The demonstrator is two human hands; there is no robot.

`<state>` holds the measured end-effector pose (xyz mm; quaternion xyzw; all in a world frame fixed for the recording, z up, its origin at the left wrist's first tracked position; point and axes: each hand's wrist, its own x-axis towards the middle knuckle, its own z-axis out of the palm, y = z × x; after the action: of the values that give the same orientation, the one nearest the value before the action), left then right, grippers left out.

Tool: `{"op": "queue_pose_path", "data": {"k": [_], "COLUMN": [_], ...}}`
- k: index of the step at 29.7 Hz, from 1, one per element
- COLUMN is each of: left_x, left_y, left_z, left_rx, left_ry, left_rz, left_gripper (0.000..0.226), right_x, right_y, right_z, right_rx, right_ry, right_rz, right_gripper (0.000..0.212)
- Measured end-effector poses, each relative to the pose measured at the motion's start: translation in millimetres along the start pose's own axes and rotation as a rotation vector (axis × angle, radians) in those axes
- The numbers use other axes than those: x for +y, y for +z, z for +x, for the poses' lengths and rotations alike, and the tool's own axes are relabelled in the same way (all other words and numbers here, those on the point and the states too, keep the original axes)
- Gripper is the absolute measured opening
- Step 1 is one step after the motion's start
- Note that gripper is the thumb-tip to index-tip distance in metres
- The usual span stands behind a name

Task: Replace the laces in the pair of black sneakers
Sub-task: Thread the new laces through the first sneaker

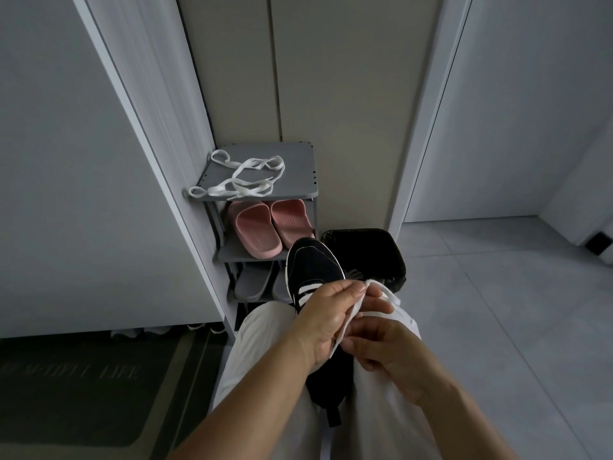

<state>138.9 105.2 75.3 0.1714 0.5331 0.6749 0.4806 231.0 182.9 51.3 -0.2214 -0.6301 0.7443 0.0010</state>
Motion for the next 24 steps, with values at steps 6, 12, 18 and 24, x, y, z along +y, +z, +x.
{"op": "queue_pose_path", "data": {"k": [6, 12, 18, 24], "left_x": [-1.4, -4.3, -8.1, -8.1], "left_y": [-0.5, -0.5, -1.0, -30.4], "left_z": [3.6, 5.4, 6.9, -9.6], "left_rx": [-0.024, -0.032, -0.02, 0.156], "left_ry": [0.012, 0.028, 0.042, 0.24], "left_rz": [0.112, 0.208, 0.271, 0.789], "left_gripper": [0.025, 0.026, 0.023, 0.015], "right_x": [5.3, 8.7, 12.3, 10.4], "right_y": [0.8, 3.4, 1.0, -17.2], "right_z": [1.8, 3.9, 3.7, 7.6], "right_rx": [-0.053, -0.021, -0.049, 0.295], "right_ry": [0.042, 0.067, 0.061, -0.069], "right_rz": [0.219, 0.399, 0.352, 0.053], "right_gripper": [0.01, 0.005, 0.017, 0.013]}}
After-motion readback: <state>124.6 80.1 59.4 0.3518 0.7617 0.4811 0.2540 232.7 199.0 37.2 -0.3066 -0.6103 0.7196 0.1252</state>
